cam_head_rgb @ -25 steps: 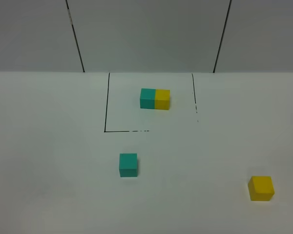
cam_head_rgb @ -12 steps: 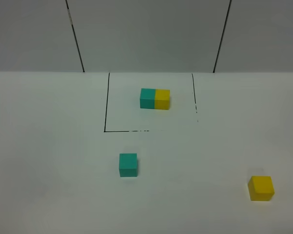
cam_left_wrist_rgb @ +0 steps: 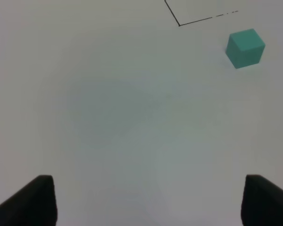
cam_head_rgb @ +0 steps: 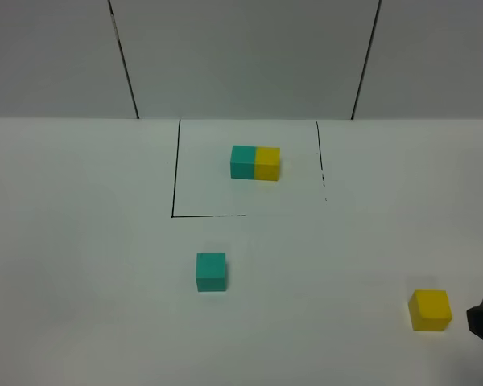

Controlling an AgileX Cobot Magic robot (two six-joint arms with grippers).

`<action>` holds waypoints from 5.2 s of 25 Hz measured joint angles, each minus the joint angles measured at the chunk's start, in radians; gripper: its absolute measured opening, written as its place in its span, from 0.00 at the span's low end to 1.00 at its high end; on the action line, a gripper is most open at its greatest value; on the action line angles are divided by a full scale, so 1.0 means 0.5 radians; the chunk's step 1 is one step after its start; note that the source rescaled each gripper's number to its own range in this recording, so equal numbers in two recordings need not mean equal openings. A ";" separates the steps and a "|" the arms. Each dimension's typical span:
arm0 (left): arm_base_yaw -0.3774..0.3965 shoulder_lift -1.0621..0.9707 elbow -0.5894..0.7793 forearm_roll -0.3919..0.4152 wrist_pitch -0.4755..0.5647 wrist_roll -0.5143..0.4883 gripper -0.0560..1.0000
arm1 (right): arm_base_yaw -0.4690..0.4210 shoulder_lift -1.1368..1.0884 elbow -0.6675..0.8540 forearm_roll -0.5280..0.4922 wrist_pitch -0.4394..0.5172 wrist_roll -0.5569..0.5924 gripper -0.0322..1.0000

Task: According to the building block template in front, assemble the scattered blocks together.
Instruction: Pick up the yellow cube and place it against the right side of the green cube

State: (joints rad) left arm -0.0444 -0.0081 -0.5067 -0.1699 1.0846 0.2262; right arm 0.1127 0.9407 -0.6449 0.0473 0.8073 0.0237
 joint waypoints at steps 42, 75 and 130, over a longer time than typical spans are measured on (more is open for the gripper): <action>0.000 0.000 0.000 0.000 0.000 -0.001 0.99 | 0.001 1.676 -0.389 0.278 -0.539 -0.173 1.00; 0.000 0.000 0.000 0.000 0.000 -0.005 0.99 | 0.527 1.839 -1.344 0.087 0.171 -2.215 0.05; 0.000 0.000 0.000 0.000 -0.002 -0.005 0.99 | 1.076 2.800 -2.342 0.135 0.343 -1.891 0.05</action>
State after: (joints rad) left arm -0.0444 -0.0081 -0.5067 -0.1699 1.0836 0.2240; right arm 0.6509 2.3407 -1.8161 0.1149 0.9790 -0.9216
